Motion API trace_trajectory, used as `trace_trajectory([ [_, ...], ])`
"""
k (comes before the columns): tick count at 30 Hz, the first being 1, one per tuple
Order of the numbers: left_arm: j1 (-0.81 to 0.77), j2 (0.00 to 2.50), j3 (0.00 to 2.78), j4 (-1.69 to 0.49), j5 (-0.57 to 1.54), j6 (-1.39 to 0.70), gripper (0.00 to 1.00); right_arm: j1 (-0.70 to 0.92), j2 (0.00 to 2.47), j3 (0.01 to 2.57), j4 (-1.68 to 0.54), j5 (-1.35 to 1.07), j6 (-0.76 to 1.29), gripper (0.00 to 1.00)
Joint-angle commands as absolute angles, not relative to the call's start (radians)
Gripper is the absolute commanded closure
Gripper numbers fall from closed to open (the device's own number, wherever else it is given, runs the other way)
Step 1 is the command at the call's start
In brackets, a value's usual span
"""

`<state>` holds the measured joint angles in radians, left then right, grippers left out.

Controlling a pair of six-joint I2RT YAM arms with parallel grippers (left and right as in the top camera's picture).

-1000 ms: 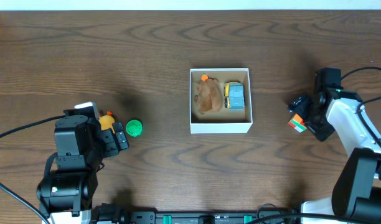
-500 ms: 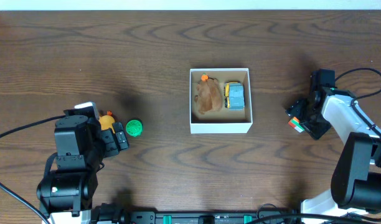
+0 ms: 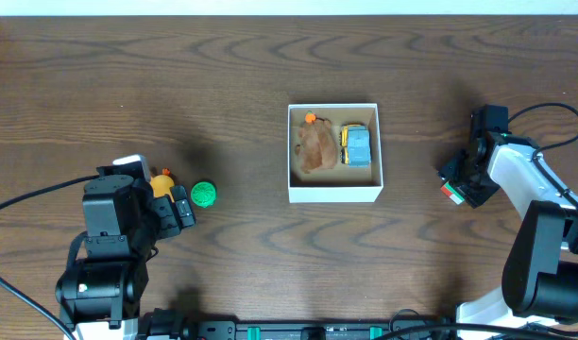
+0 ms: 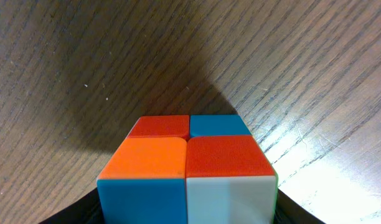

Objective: Pack container
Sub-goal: 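Move the right gripper to the Rubik's cube and grasp it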

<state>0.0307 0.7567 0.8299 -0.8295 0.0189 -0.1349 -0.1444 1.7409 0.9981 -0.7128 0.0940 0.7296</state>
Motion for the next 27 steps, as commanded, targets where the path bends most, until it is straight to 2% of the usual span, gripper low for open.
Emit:
trace_trajectory([
  [1,0.028,0.757,0.835,-0.830,0.011,-0.145,0.02,-0.136,1.747,0.993,-0.718,0.100,0.731,0.48],
  [6,0.028,0.757,0.835,-0.830,0.011,-0.145,0.02,-0.136,1.747,0.993,-0.725,0.095,0.731,0.54],
  [9,0.028,0.757,0.835,-0.830,0.011,-0.144,0.02,-0.136,1.747,0.993,-0.742,0.093,0.731,0.63],
  [11,0.028,0.757,0.835,-0.830,0.011,-0.145,0.02,-0.136,1.746,0.993,-0.754,0.093,0.731,0.78],
  [13,0.028,0.757,0.835,-0.830,0.010,-0.144,0.02,-0.136,1.742,0.994,-0.767,0.092,0.731,0.98],
  [21,0.028,0.757,0.835,-0.830,0.011,-0.144,0.02,-0.068,1.612,1.088,-0.847,0.092,0.648,0.99],
  [27,0.028,0.757,0.835,-0.830,0.010,-0.144,0.02,0.143,1.442,1.263,-0.891,0.094,0.567,0.99],
])
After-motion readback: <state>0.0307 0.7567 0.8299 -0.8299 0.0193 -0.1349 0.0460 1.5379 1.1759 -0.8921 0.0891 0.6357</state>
